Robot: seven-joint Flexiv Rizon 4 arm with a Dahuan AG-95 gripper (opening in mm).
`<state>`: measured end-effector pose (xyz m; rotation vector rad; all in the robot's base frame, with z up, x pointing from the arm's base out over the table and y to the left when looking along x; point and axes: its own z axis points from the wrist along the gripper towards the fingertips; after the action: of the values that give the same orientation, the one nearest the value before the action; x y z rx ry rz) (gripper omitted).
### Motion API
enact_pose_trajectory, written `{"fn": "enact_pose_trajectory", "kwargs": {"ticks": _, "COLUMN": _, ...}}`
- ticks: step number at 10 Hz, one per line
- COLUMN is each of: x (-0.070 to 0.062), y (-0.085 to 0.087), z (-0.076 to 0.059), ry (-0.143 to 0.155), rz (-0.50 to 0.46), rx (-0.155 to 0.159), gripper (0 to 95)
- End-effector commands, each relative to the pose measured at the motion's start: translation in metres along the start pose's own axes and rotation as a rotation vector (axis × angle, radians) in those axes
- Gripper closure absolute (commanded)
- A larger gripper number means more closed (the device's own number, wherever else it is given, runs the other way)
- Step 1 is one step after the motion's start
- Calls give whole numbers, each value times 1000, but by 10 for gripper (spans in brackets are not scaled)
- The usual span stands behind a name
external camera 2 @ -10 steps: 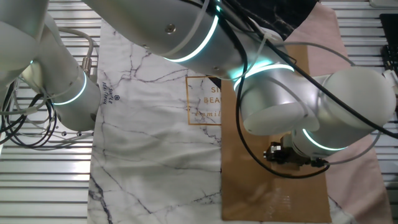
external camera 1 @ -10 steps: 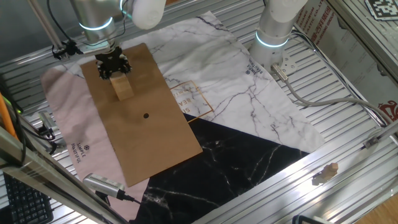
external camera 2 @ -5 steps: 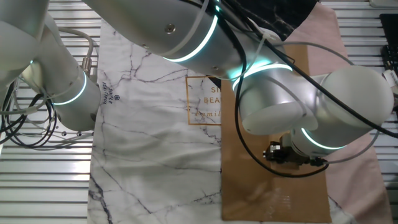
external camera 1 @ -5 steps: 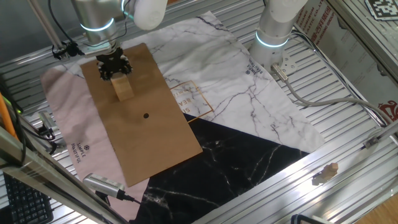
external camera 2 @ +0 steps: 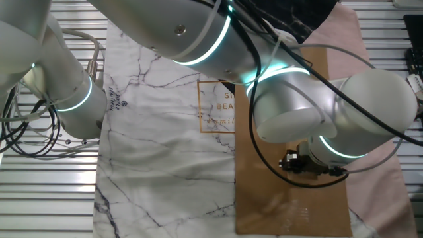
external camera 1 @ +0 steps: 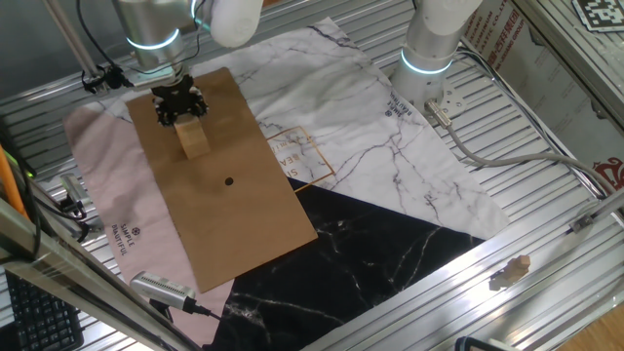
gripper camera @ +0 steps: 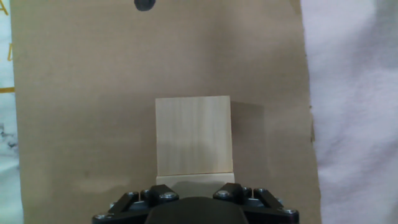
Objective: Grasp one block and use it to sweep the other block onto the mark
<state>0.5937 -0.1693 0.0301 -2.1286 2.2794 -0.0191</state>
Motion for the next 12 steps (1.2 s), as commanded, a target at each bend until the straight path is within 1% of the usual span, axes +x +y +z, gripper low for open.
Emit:
{"fn": "enact_pose_trajectory", "kwargs": {"ticks": 1, "x": 0, "y": 0, "z": 0, "ry": 7, "rz": -26, "rx": 5, "gripper": 950}}
{"fn": "enact_pose_trajectory", "kwargs": {"ticks": 12, "x": -1, "y": 1, "z": 1, "ry": 5, "rz": -52, "rx": 11, "gripper": 950}}
